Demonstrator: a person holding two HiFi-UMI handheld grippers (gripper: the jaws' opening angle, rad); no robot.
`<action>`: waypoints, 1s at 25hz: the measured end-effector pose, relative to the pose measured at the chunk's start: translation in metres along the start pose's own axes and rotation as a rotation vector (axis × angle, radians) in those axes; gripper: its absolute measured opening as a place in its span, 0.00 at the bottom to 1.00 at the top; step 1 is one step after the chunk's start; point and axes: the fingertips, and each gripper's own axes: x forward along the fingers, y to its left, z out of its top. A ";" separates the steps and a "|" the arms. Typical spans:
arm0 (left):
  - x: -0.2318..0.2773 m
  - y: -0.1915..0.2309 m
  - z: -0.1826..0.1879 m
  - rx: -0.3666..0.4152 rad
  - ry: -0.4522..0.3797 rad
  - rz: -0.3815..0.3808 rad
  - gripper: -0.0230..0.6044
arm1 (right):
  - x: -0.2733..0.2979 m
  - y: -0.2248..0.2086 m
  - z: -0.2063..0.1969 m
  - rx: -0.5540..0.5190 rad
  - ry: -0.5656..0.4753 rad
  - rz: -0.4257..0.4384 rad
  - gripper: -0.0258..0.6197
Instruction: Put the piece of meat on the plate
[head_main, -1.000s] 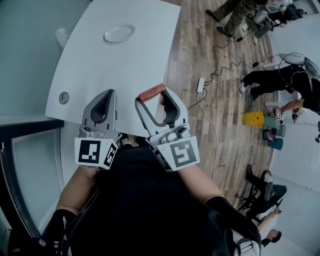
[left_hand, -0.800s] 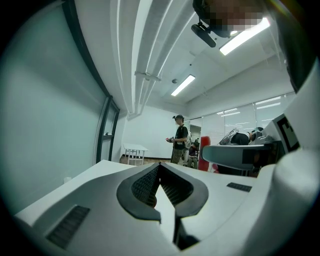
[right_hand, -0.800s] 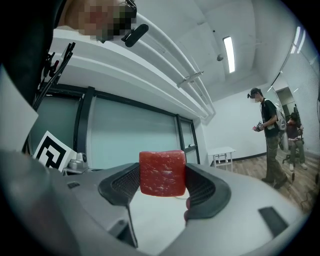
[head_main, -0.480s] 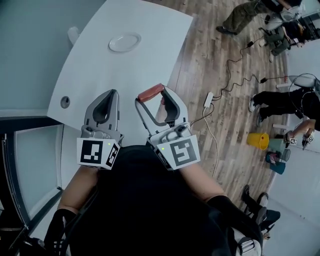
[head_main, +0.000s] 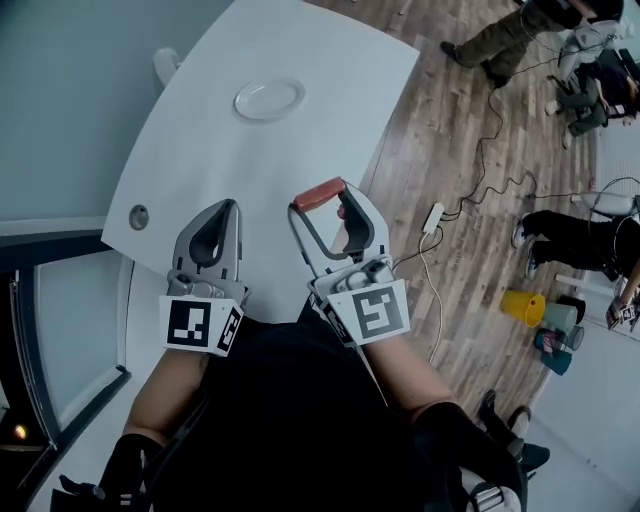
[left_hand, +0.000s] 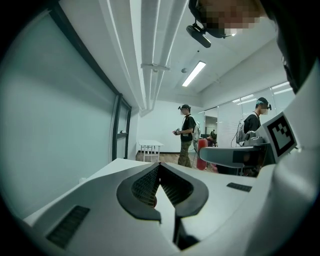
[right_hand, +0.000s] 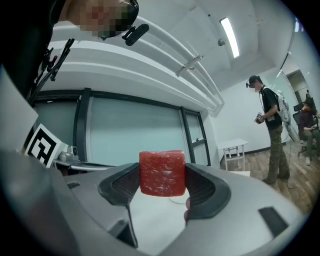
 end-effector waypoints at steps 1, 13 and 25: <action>0.008 0.008 -0.002 -0.008 0.007 -0.007 0.04 | 0.010 -0.004 -0.001 0.000 -0.005 -0.010 0.48; 0.098 0.089 -0.014 -0.068 0.008 -0.081 0.04 | 0.113 -0.030 -0.027 -0.026 0.056 -0.111 0.48; 0.173 0.146 -0.052 -0.096 0.055 -0.096 0.04 | 0.200 -0.061 -0.077 -0.034 0.145 -0.147 0.48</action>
